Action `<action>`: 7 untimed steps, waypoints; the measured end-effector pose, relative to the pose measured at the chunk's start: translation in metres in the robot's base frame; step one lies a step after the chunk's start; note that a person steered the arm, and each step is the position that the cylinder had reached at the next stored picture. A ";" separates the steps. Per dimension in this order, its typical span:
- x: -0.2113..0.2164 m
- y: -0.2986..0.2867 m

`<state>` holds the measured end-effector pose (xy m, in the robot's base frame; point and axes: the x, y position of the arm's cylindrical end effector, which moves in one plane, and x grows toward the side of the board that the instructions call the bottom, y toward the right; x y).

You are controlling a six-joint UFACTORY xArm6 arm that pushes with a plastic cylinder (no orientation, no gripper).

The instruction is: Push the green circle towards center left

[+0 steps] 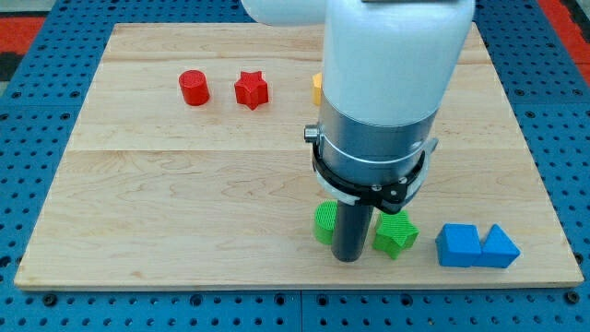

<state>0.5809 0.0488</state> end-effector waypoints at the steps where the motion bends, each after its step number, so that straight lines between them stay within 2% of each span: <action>1: -0.005 0.000; 3: -0.009 0.001; 4: -0.025 -0.014; 6: -0.074 0.000; 7: -0.080 0.000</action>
<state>0.5009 0.0488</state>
